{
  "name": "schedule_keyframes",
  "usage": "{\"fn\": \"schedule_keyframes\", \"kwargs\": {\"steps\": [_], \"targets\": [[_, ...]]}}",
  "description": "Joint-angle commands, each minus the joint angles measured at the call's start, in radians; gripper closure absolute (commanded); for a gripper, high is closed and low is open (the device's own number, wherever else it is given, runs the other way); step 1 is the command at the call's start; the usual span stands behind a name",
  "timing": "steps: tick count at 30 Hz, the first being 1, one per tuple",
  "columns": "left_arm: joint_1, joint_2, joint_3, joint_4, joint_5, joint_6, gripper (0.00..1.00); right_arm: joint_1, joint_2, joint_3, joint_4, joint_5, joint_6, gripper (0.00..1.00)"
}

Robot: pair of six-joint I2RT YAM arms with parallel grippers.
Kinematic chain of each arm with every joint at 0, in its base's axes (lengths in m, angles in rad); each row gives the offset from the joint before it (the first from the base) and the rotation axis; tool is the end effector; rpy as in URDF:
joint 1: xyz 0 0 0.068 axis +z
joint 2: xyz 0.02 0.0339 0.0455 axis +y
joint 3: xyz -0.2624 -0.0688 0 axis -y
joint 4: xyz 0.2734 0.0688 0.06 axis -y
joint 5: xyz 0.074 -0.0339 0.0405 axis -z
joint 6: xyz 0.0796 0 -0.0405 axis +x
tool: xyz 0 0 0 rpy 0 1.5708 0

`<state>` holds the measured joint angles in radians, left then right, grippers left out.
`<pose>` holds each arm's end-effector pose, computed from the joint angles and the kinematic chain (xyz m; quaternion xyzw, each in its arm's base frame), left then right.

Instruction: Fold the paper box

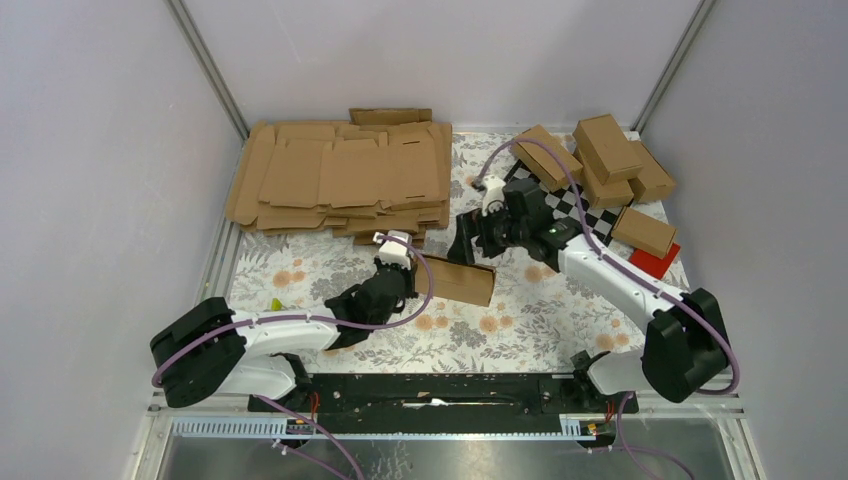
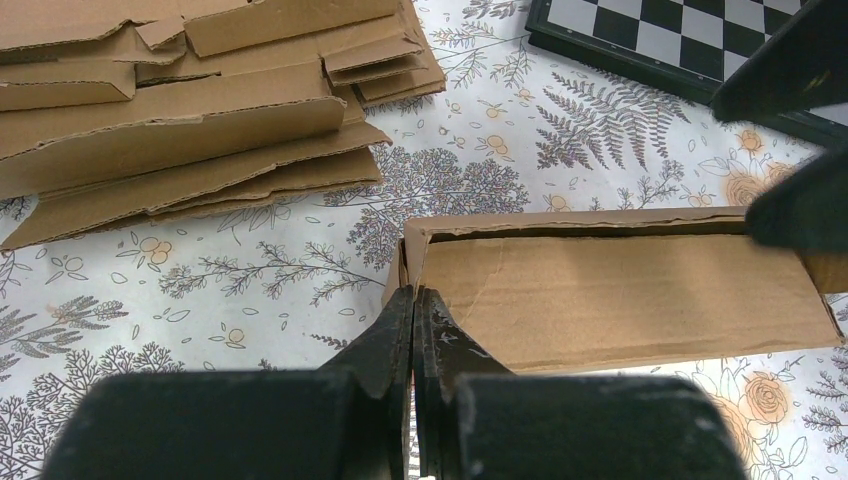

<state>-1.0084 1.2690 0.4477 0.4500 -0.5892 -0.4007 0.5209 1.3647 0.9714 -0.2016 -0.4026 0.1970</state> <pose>0.1989 -0.2326 0.1539 0.0800 0.8028 -0.1672 0.5668 0.3000 0.2081 0.2385 -0.2321 0.8390 0.3267 0.3680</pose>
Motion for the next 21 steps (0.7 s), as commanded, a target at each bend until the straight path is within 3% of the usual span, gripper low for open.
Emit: {"fn": "schedule_keyframes", "kwargs": {"steps": [1, 13, 21], "targets": [[0.002, -0.025, -0.022, 0.036, 0.016, -0.01, 1.0, 0.108, 0.027, 0.043, -0.014, 0.047, -0.163, 0.0], [0.002, -0.035, -0.037, 0.056, 0.025, -0.009, 1.0, 0.269, 0.051, 0.009, -0.043, 0.214, -0.262, 0.0], [0.001, -0.032, -0.038, 0.074, 0.028, -0.014, 1.0, 0.298, 0.076, 0.014, -0.05, 0.217, -0.28, 0.0]]}}
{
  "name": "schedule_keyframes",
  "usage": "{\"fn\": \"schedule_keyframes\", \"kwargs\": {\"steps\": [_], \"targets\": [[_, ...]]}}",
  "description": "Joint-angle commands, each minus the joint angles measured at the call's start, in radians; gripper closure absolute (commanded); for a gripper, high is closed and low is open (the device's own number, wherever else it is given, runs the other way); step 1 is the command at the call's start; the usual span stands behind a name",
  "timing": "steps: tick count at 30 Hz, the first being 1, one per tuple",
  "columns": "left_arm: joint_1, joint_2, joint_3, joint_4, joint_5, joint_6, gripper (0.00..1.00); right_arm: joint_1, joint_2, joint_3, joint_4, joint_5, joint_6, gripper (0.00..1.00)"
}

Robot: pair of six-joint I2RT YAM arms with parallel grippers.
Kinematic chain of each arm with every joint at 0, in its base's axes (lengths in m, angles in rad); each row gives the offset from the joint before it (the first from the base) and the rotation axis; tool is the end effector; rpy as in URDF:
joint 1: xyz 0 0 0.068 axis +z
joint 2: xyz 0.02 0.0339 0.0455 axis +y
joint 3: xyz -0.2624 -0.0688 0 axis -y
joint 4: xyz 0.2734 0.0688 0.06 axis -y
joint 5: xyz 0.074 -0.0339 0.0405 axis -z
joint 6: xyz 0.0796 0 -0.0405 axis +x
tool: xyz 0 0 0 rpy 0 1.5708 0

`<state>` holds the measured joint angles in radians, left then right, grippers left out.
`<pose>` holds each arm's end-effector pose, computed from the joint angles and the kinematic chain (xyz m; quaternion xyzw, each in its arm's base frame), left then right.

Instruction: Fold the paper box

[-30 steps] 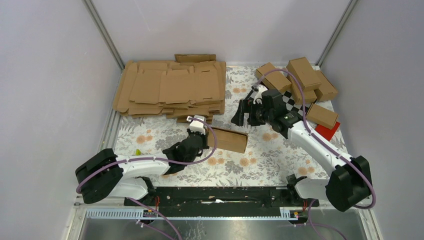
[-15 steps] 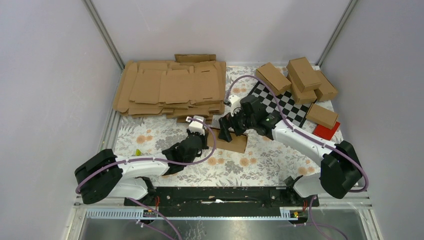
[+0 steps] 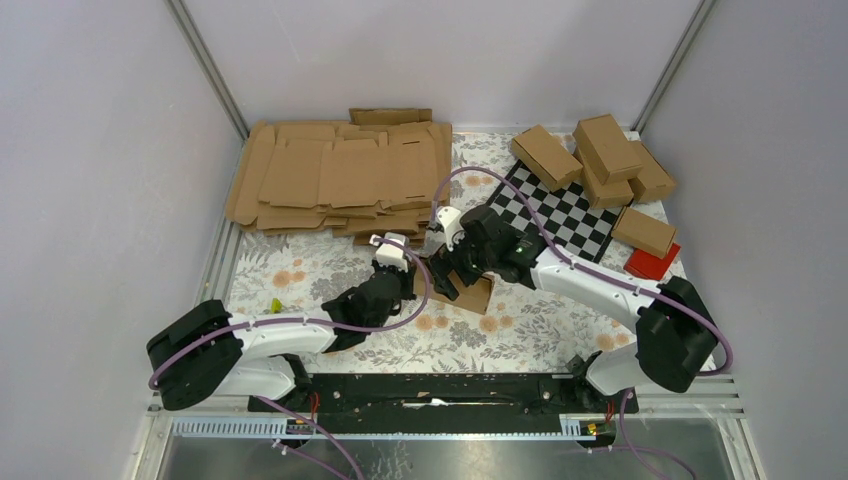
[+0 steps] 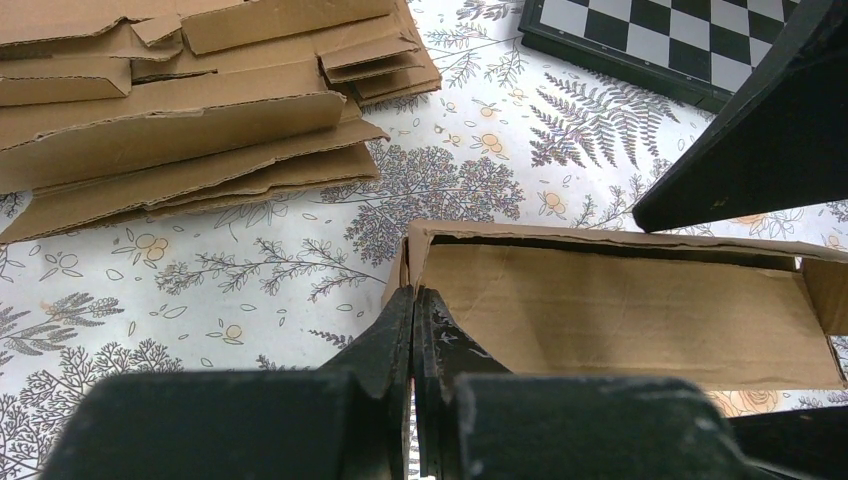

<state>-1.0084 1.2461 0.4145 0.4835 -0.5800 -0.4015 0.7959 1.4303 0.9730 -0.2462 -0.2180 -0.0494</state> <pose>0.1953 -0.2280 0.1526 0.0778 0.7979 -0.1781 0.5706 0.2471 0.2769 0.2083 -0.4117 0.8039 0.2442 0.3529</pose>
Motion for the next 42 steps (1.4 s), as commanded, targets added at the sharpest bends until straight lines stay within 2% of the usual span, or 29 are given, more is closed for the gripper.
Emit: {"fn": "schedule_keyframes", "kwargs": {"steps": [1, 11, 16, 21, 27, 31, 33, 42], "targets": [[0.002, -0.007, -0.001, 0.038, 0.02, -0.013, 1.0, 0.027, 0.01, 0.012, -0.009, 0.035, -0.037, 0.01], [0.002, -0.003, -0.002, 0.044, 0.024, -0.003, 1.0, 0.103, -0.001, -0.011, -0.038, 0.18, -0.05, 0.0], [0.001, -0.021, -0.045, 0.103, 0.037, -0.016, 1.0, 0.116, -0.03, -0.043, -0.029, 0.213, -0.035, 0.02], [0.002, -0.036, -0.03, 0.059, 0.055, -0.029, 0.92, 0.138, -0.026, -0.044, -0.06, 0.278, -0.029, 0.04], [0.003, -0.055, -0.012, 0.014, 0.063, -0.031, 0.9, 0.156, -0.017, -0.026, -0.082, 0.361, -0.021, 0.08], [0.003, -0.088, -0.008, -0.023, 0.08, -0.036, 0.84, 0.162, -0.032, -0.023, -0.086, 0.38, -0.02, 0.08], [0.003, -0.106, -0.004, -0.045, 0.082, -0.043, 0.75, 0.164, -0.032, -0.019, -0.086, 0.378, -0.022, 0.09], [0.003, -0.168, 0.062, -0.238, 0.077, -0.107, 0.58, 0.169, -0.006, -0.012, -0.091, 0.368, -0.026, 0.18]]}}
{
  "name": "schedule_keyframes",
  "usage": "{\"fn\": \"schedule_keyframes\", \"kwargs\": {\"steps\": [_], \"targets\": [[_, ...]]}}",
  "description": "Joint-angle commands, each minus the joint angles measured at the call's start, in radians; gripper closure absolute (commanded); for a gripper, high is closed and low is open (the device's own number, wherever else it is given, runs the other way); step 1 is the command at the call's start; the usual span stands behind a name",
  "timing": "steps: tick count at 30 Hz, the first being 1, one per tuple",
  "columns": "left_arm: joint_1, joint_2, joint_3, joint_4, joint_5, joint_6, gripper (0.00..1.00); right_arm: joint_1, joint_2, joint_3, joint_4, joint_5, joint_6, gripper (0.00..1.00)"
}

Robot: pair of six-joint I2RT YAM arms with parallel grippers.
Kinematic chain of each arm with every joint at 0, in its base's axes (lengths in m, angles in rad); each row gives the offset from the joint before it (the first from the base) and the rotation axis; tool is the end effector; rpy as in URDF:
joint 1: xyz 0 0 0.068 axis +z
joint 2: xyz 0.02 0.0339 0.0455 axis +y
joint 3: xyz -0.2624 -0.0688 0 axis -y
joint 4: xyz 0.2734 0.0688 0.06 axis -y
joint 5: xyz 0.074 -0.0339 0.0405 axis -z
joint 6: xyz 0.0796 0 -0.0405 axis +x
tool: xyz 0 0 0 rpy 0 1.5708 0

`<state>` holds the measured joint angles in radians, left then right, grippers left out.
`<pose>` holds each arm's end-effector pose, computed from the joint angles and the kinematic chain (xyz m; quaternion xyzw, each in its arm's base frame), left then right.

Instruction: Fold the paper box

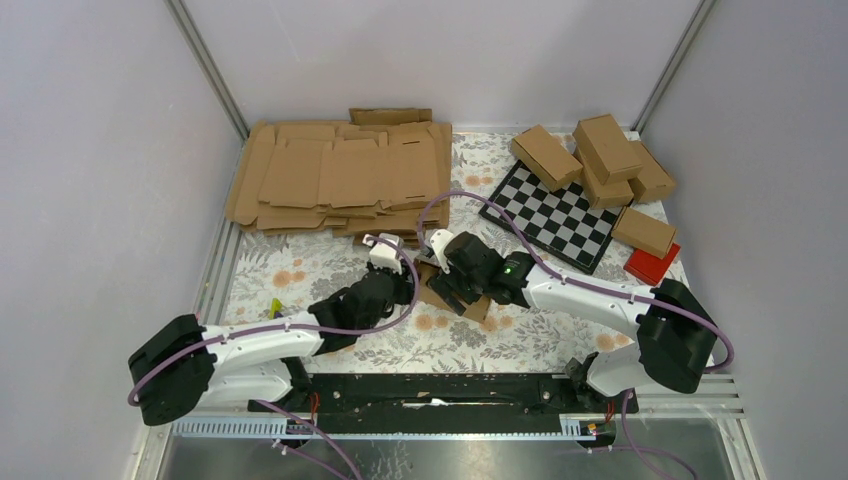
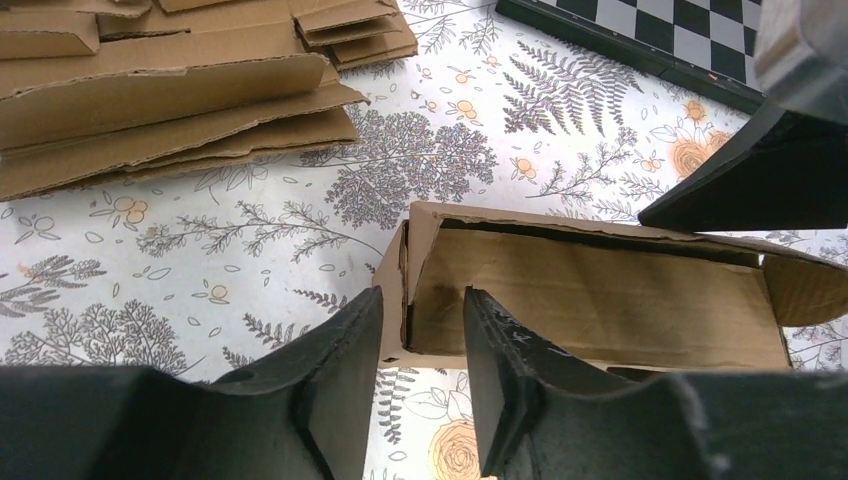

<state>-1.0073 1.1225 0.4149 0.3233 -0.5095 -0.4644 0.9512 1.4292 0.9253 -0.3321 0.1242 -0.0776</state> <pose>0.1856 -0.2211 0.1641 0.0794 0.8108 -0.2083 0.5413 0.2136 0.2824 0.1803 -0.4389 0.8219 0.0992 0.3493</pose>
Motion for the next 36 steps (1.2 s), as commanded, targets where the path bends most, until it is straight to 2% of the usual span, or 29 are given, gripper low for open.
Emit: {"fn": "schedule_keyframes", "kwargs": {"steps": [1, 4, 9, 13, 16, 20, 36], "targets": [[0.002, -0.057, 0.069, -0.102, 0.004, -0.063, 0.56, 0.014, -0.008, 0.035, -0.005, 0.026, 0.003, 0.19], [0.022, -0.091, 0.112, -0.211, 0.014, -0.149, 0.45, 0.014, -0.017, 0.029, 0.0, 0.027, 0.002, 0.2], [0.224, -0.067, 0.218, -0.321, 0.298, -0.285, 0.27, 0.014, -0.032, 0.011, 0.024, 0.02, 0.002, 0.2], [0.327, -0.031, 0.263, -0.322, 0.425, -0.346, 0.22, 0.013, -0.031, 0.014, 0.022, 0.015, 0.003, 0.2], [0.378, 0.019, 0.286, -0.322, 0.501, -0.373, 0.22, 0.014, -0.037, 0.014, 0.023, 0.014, 0.005, 0.21], [0.394, 0.074, 0.296, -0.292, 0.587, -0.385, 0.24, 0.014, -0.041, 0.014, 0.023, 0.016, 0.005, 0.22], [0.395, 0.075, 0.209, -0.272, 0.616, -0.394, 0.47, 0.014, -0.028, 0.016, 0.023, 0.029, 0.014, 0.32]]}}
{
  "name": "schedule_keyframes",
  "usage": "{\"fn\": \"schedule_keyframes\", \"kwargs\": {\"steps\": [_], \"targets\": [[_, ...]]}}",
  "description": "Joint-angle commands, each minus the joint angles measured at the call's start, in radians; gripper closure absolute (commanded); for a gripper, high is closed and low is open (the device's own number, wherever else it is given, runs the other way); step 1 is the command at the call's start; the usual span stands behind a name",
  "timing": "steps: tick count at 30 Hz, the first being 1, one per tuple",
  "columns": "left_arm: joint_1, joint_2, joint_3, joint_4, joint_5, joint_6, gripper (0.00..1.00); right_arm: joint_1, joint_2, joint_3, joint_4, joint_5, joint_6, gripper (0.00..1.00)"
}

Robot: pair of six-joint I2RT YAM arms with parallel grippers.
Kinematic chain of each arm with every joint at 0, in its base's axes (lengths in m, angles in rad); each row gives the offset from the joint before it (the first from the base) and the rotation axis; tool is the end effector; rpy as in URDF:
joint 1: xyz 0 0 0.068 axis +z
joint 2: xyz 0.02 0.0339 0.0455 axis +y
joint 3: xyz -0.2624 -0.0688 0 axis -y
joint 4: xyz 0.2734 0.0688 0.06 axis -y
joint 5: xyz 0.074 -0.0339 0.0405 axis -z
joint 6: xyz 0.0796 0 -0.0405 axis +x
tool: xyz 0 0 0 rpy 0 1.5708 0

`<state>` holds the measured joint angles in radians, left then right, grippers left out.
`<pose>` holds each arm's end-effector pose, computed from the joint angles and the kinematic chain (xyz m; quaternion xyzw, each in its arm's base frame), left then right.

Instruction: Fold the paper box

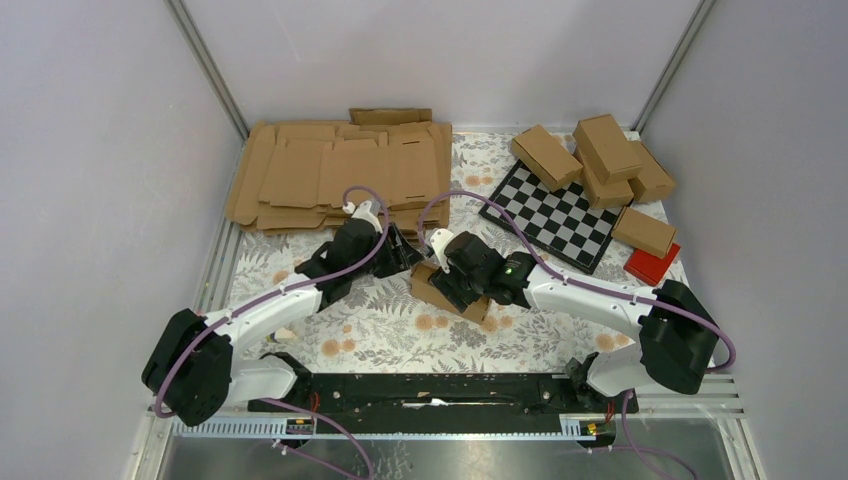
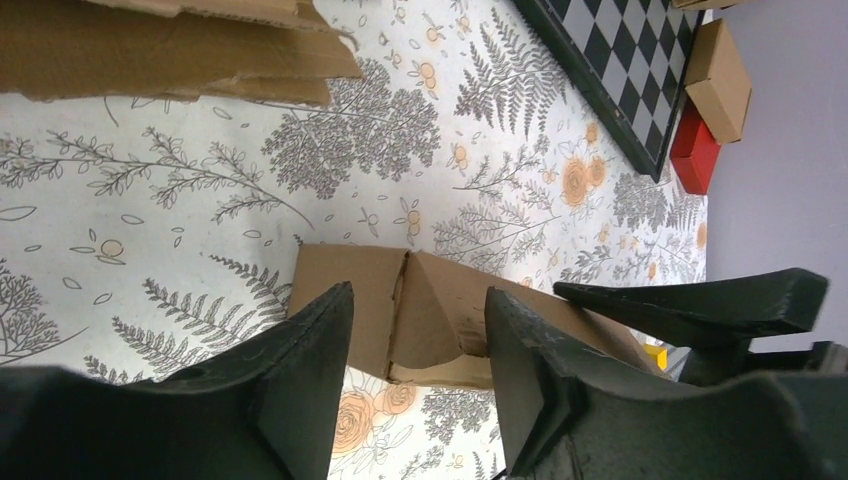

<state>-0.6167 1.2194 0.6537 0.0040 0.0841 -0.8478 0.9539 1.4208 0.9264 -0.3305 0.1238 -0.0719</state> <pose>0.2592 -0.1919 0.1823 -0.0807 0.8711 -0.3503 0.3346 0.2127 0.2829 0.1837 -0.4365 0.8209 0.1031 0.3535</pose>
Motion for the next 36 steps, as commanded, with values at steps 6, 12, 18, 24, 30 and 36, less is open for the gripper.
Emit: {"fn": "schedule_keyframes", "kwargs": {"steps": [6, 12, 18, 24, 30, 36], "targets": [[0.005, -0.047, -0.119, 0.13, 0.029, -0.041, 0.62, 0.011, -0.016, 0.018, 0.02, 0.031, 0.011, 0.32], [0.005, -0.035, -0.155, 0.154, 0.025, -0.04, 0.64, 0.011, -0.02, 0.022, 0.013, 0.009, 0.012, 0.16], [0.005, -0.037, -0.157, 0.16, 0.013, -0.034, 0.64, 0.01, -0.058, 0.054, -0.029, -0.026, 0.058, 0.0], [0.005, -0.023, -0.157, 0.166, 0.017, -0.031, 0.65, -0.036, -0.147, 0.112, -0.083, 0.02, 0.259, 0.0], [0.004, -0.023, -0.176, 0.182, 0.01, -0.024, 0.7, -0.163, -0.257, 0.07, -0.155, -0.005, 0.459, 0.16], [0.003, -0.013, -0.188, 0.194, 0.013, -0.014, 0.74, -0.211, -0.307, -0.019, -0.172, -0.054, 0.539, 0.59]]}}
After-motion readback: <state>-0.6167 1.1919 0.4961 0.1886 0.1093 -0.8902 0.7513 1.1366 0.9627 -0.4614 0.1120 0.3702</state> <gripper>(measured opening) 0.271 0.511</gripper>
